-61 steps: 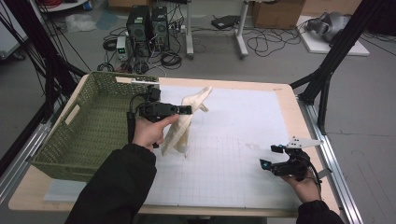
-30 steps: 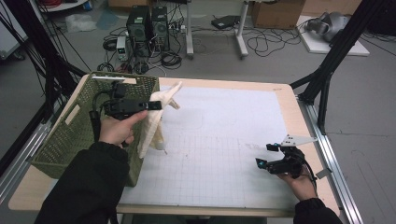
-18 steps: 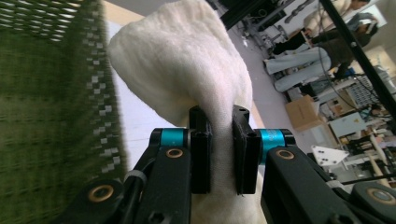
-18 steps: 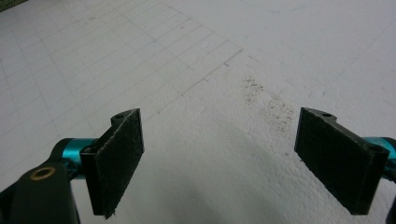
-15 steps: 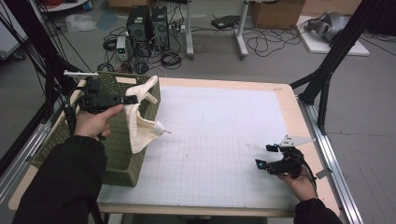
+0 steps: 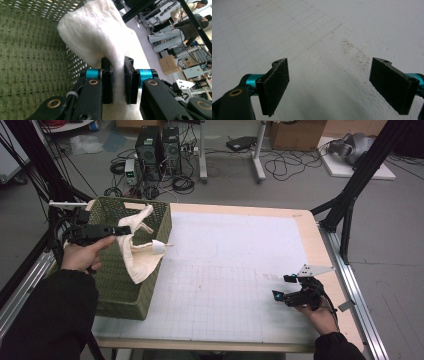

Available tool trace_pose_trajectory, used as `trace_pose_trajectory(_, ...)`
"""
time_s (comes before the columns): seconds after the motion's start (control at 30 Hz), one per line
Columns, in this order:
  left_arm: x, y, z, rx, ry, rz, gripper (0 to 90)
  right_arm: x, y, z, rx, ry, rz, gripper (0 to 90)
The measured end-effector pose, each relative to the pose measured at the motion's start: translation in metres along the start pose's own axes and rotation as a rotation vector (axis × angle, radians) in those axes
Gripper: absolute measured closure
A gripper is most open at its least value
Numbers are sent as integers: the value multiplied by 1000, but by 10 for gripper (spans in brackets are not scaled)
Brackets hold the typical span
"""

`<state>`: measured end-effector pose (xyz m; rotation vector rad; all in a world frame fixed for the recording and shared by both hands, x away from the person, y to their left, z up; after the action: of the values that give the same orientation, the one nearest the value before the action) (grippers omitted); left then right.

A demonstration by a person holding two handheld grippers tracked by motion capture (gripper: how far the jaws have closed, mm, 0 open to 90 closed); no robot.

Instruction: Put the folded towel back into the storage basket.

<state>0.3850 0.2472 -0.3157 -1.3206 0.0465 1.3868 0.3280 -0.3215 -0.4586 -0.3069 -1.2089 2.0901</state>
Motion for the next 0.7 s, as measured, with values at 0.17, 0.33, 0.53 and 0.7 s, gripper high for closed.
trace_pose_trajectory(0.17,9,-1,5,14,-19,-3,797,-1,1,-1,8,1,0,153)
trace_pose_trajectory(0.33,16,-3,10,35,-42,-14,797,-2,3,-1,13,2,1,153)
trace_pose_trajectory(0.53,21,2,14,77,-105,-33,797,-2,3,-3,16,-1,9,153)
trace_pose_trajectory(0.7,31,11,6,123,-185,-48,796,-1,2,-4,17,-4,9,154)
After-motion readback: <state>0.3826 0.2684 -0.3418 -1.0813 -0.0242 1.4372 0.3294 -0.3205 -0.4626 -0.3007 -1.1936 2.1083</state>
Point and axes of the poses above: each handheld gripper's, and its own axes: z roughly backward along the jaws, y roughly out of its underside, x roughly to its left, the point moved 4 cm from there along -z, roughly forward along the jaws, and after that the axes turned 6 degrees about -x, right-handed, at the moved point
